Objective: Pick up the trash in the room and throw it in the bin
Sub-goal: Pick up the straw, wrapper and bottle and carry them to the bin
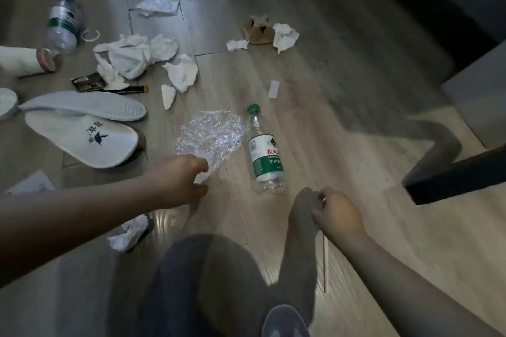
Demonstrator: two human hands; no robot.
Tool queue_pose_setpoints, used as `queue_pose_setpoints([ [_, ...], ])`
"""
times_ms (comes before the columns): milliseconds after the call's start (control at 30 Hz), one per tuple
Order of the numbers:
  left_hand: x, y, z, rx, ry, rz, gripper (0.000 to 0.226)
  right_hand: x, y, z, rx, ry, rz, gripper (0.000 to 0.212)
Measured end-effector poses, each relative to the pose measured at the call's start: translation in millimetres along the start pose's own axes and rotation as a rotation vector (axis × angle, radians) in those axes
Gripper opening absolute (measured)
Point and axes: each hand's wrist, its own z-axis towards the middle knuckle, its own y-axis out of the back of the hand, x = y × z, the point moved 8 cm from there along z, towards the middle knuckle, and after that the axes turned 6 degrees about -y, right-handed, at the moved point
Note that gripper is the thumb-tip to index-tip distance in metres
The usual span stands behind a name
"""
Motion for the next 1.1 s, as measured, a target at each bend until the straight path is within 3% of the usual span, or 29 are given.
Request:
queue_pose_setpoints([
  [233, 0, -8, -3, 0.016, -0.010, 0.027, 0.042, -27, -22, -8, 0.054, -0.116, 0.044, 0.040],
  [467, 6, -11, -12, 0.051, -0.003, 0.034, 0.040, -8, -25, -17, 0.046, -0.078, 0.184, 0.029],
  [633, 29, -12, -39, 0.027, 0.058, -0.060, 0.034, 30, -13, -46, 0.087, 0.082, 0.267, 0.032],
  [833, 96, -16, -89, -0.007, 0.317, -0.153, 0.032, 127, -2, -69, 0.160, 0.408, 0.296, 0.028],
  [1100, 138, -35, -137, 0.020, 0.481, -0.190, 0.048, 231, -40, -61, 0.329, 0.514, 0.233, 0.032],
])
